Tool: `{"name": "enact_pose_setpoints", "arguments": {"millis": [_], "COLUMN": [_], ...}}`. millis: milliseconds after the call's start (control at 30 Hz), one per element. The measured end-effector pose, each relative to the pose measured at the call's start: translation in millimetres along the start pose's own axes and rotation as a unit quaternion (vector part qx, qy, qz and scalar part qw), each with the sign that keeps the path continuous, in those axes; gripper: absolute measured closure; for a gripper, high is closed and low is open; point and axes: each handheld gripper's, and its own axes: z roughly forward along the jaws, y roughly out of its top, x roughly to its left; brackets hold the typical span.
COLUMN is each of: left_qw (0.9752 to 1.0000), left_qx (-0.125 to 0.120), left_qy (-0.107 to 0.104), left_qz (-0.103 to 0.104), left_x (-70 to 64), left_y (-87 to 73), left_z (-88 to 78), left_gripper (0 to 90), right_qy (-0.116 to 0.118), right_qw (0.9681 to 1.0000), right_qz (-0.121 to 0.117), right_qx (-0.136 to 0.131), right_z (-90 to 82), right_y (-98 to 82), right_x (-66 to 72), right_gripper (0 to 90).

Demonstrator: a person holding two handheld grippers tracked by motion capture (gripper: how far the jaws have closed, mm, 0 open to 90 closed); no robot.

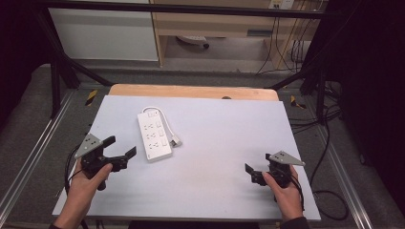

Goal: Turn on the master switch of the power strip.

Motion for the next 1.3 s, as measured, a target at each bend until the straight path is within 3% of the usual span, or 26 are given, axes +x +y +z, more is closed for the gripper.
{"name": "enact_pose_setpoints", "arguments": {"millis": [533,1300], "left_qw": [0.9999,0.9999], "left_qx": [-0.006,-0.004], "left_qy": [0.008,0.014], "left_qz": [-0.009,0.002], "left_x": [9.5,17.8], "left_y": [18.4,36.2], "left_z": [27.3,55.8], "left_gripper": [6.9,6.5], "right_qy": [0.000,0.001], "right_qw": [1.0000,0.9998], "right_qz": [0.004,0.010], "right_qx": [-0.005,-0.014], "right_z": [-1.4,-3.0], "right_y": [0.4,1.4], "right_x": [-1.6,-3.2], "right_gripper": [4.4,4.3]}}
